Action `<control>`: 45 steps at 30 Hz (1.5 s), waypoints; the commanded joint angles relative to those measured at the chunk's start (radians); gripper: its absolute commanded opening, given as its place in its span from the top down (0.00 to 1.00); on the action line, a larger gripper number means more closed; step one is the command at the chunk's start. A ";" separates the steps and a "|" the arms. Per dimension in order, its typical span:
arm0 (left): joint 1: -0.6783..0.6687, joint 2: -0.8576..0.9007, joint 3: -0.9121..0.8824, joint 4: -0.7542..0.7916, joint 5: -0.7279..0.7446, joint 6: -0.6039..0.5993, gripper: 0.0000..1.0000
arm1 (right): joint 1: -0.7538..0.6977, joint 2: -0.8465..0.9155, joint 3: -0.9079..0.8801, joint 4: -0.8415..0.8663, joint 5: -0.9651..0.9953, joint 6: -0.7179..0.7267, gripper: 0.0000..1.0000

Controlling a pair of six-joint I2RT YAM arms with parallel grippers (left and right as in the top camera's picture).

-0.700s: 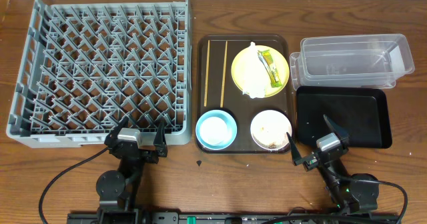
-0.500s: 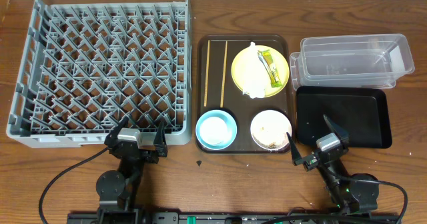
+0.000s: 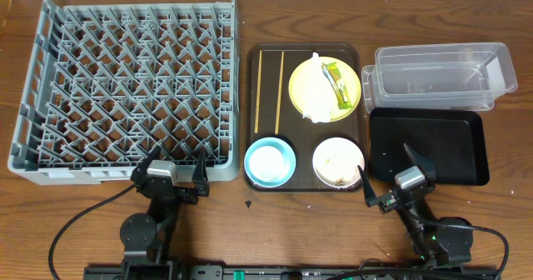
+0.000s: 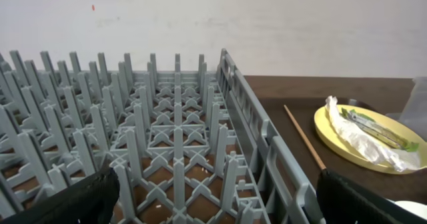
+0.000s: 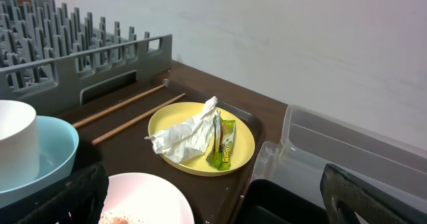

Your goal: Sort waste into correct bins and load items into the dishwasher

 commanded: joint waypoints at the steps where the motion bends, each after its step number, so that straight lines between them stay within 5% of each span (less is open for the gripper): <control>1: -0.003 0.002 -0.010 0.022 0.082 -0.012 0.06 | -0.005 -0.005 0.000 0.008 -0.039 0.067 0.01; 7: -0.003 0.019 0.064 0.056 0.161 -0.013 0.05 | -0.005 -0.003 0.077 0.033 -0.157 0.107 0.01; 12: -0.003 0.188 0.343 -0.105 0.181 -0.005 0.05 | -0.005 0.128 0.309 -0.098 -0.154 0.144 0.01; 22: -0.003 0.884 1.187 -0.841 0.299 0.002 0.05 | -0.005 1.007 1.202 -0.711 -0.230 0.158 0.01; 30: -0.003 0.959 1.232 -0.920 0.323 -0.001 0.05 | 0.035 1.324 1.334 -0.706 -0.410 0.237 0.01; 35: -0.003 0.963 1.232 -0.929 0.323 -0.001 0.05 | 0.243 1.528 1.372 -0.803 0.039 0.312 0.01; 40: -0.003 0.963 1.232 -0.929 0.323 -0.001 0.05 | 0.321 1.667 1.371 -0.726 0.098 0.327 0.01; 45: -0.003 0.963 1.232 -0.929 0.323 -0.001 0.05 | 0.325 1.811 1.371 -0.636 0.418 0.544 0.09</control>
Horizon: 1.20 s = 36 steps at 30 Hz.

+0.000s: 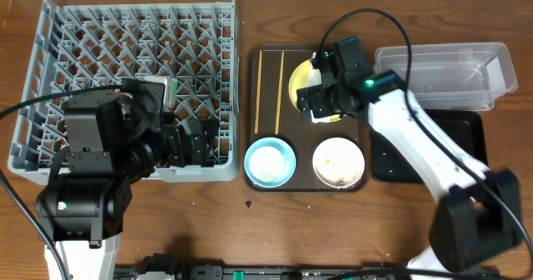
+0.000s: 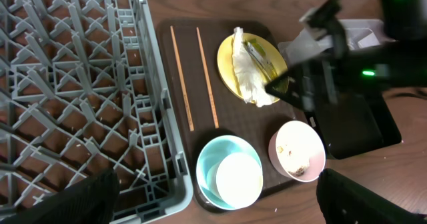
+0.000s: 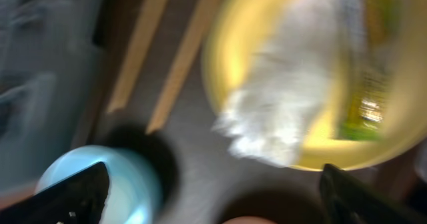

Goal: Sort waste into correct bins and load items into the dishwasher
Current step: 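Grasp the tissue and green wrapper from the yellow plate with right gripper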

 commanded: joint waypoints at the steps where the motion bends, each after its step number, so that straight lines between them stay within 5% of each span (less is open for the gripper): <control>1: -0.001 0.001 0.020 -0.004 0.017 -0.002 0.05 | 0.001 0.096 0.017 0.063 0.201 0.119 0.13; 5: -0.001 0.001 0.020 -0.004 0.017 -0.002 0.05 | 0.011 0.211 0.018 0.163 0.180 0.124 0.36; 12: -0.001 0.001 0.020 -0.004 0.017 -0.002 0.05 | 0.018 0.292 0.018 0.212 0.232 0.200 0.61; 13: -0.001 0.001 0.020 -0.004 0.017 -0.002 0.05 | 0.017 0.292 0.018 0.224 0.232 0.200 0.67; 15: -0.001 0.001 0.020 -0.004 0.017 -0.002 0.05 | 0.013 0.283 0.021 0.231 0.228 0.200 0.99; 22: -0.001 0.001 0.020 -0.004 0.017 -0.002 0.05 | -0.058 0.004 0.023 0.149 0.092 0.200 0.99; 26: -0.001 0.001 0.020 -0.004 0.017 -0.002 0.05 | -0.173 -0.127 0.023 0.070 0.098 0.334 0.99; 33: -0.001 0.001 0.020 -0.004 0.017 -0.002 0.05 | -0.423 -0.101 0.017 0.008 0.153 0.687 0.99; 36: -0.001 0.001 0.020 -0.004 0.017 -0.002 0.05 | -0.466 -0.051 0.017 0.073 0.152 0.709 0.99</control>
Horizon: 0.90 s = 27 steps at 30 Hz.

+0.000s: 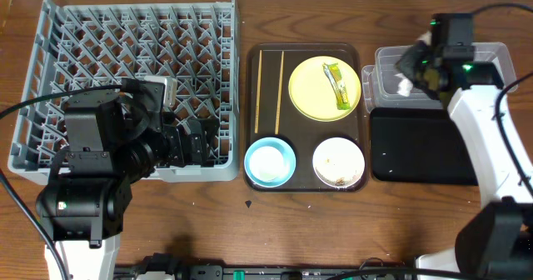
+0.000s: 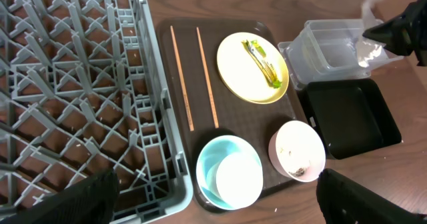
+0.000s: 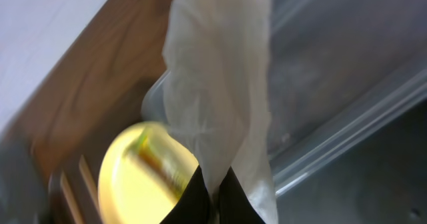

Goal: Sort waste into correct bins and load items into the dishwasher
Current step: 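Grasp the tissue and green wrapper from the yellow plate with right gripper, then carry the tissue and wrapper right and drop into the clear bin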

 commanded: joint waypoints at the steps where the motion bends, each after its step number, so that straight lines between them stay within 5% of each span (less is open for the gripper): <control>1: -0.001 0.000 0.020 -0.003 0.017 -0.002 0.05 | -0.040 0.068 -0.008 0.055 0.017 0.132 0.99; 2: -0.001 0.000 0.020 -0.003 0.017 -0.002 0.05 | -0.046 0.076 -0.008 0.072 0.015 0.132 0.97; 3: -0.001 0.000 0.020 -0.003 0.017 -0.002 0.05 | -0.049 0.085 -0.008 0.101 0.013 0.122 0.81; 4: -0.001 0.000 0.020 -0.003 0.017 -0.002 0.05 | -0.051 0.085 -0.008 0.143 0.005 0.079 0.52; 5: -0.001 0.000 0.020 -0.003 0.017 -0.002 0.05 | -0.051 0.083 -0.008 0.188 -0.033 -0.011 0.39; 6: -0.001 0.000 0.020 -0.003 0.017 -0.002 0.05 | -0.051 0.067 -0.006 0.231 -0.119 -0.122 0.35; 9: -0.001 0.000 0.020 -0.003 0.017 -0.002 0.05 | -0.037 0.018 -0.006 0.238 -0.214 -0.142 0.24; 11: -0.001 0.000 0.020 -0.003 0.017 -0.002 0.05 | -0.015 -0.015 -0.006 0.238 -0.264 -0.162 0.23; 15: -0.001 0.000 0.020 -0.003 0.017 -0.002 0.05 | 0.150 -0.066 -0.006 0.175 -0.322 -0.521 0.31; 17: -0.001 0.000 0.020 -0.003 0.017 -0.002 0.05 | 0.269 -0.039 -0.008 0.093 -0.201 -0.647 0.29; 22: -0.001 0.000 0.020 -0.003 0.017 -0.002 0.05 | 0.431 0.162 -0.008 0.127 0.184 -0.662 0.29; 27: -0.001 0.000 0.020 -0.003 0.017 -0.002 0.05 | 0.417 0.332 -0.008 0.256 0.272 -0.662 0.35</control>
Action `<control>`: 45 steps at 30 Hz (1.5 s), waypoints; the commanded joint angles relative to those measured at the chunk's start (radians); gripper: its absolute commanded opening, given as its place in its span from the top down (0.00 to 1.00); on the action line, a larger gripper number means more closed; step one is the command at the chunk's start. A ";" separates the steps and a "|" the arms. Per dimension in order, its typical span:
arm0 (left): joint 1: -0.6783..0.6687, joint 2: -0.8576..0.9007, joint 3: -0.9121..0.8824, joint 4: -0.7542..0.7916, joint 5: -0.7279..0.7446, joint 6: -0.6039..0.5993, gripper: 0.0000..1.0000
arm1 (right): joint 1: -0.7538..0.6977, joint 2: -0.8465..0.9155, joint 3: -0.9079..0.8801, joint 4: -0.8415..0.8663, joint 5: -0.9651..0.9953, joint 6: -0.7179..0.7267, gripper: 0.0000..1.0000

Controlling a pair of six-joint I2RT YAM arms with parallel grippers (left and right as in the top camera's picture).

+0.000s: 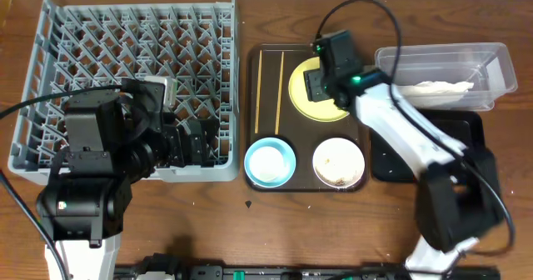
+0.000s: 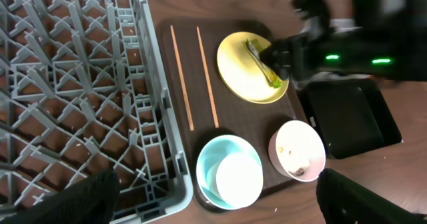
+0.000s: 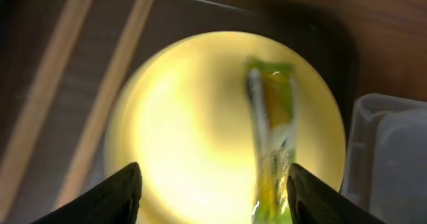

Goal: Sort waste into correct bins and load items into the dishwasher
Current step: 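Carry the tissue and wrapper right and drop into the clear bin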

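A green wrapper (image 3: 270,134) lies on the yellow plate (image 3: 180,117) at the back of the dark tray (image 1: 250,113). My right gripper (image 3: 213,204) hangs open just above that plate (image 1: 297,97), its fingers on either side of the wrapper's near end. The white crumpled napkin (image 1: 440,87) rests inside the clear bin (image 1: 491,63). On the tray's front stand a blue bowl (image 2: 230,177) holding a white cup and a pink bowl (image 2: 297,151) with food scraps. Two chopsticks (image 2: 190,77) lie along the tray's left side. My left gripper (image 2: 213,204) is open over the grey rack's front right corner (image 1: 187,142), holding nothing.
The grey dish rack (image 1: 125,55) fills the left half of the table. A black bin (image 1: 470,126) sits in front of the clear bin at the right, partly crossed by my right arm. Cables run along the table's front.
My right gripper held the napkin above the clear bin; now the napkin lies in that bin and the gripper is open over the yellow plate, above the wrapper. The left arm has not moved.
Both arms sat low at the table's front, with napkin and wrapper on the yellow plate. Then the left arm stood raised over the rack's corner and the right was at the plate. The napkin was then held over the clear bin, where it now lies.
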 commanded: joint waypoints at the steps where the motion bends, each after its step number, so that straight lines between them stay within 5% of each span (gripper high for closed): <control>1: -0.001 0.000 0.020 -0.002 0.017 -0.002 0.05 | -0.024 0.115 -0.002 0.068 0.142 -0.027 0.37; 6: -0.001 0.000 0.020 -0.002 0.017 -0.002 0.05 | -0.049 0.217 -0.002 0.126 0.142 -0.019 0.48; 8: -0.001 0.000 0.020 -0.002 0.017 -0.002 0.05 | -0.054 0.235 -0.002 0.118 0.141 -0.016 0.67; 9: -0.001 0.000 0.020 -0.002 0.017 -0.002 0.05 | -0.054 0.236 -0.002 0.111 0.141 -0.014 0.84; 11: -0.001 0.000 0.020 -0.002 0.017 -0.002 0.05 | -0.052 0.213 0.002 0.083 0.140 0.008 0.99; 22: -0.001 0.000 0.020 -0.002 0.017 -0.002 0.05 | -0.207 -0.218 0.002 -0.100 -0.064 0.434 0.99; 30: -0.001 0.000 0.020 -0.002 0.017 -0.002 0.05 | -0.441 -0.166 0.000 -0.108 -0.008 0.613 0.99; 32: -0.001 0.000 0.020 -0.002 0.017 -0.002 0.05 | -0.463 -0.127 0.000 -0.109 -0.005 0.610 0.85; 34: -0.001 0.000 0.020 -0.002 0.017 -0.002 0.05 | -0.488 -0.101 0.000 -0.110 -0.021 0.575 0.39; 36: -0.001 0.000 0.020 -0.002 0.017 -0.002 0.05 | -0.500 -0.124 0.001 -0.110 -0.092 0.478 0.28; 45: -0.001 0.000 0.020 -0.002 0.017 -0.002 0.05 | -0.375 -0.430 0.001 -0.231 -0.507 0.177 0.28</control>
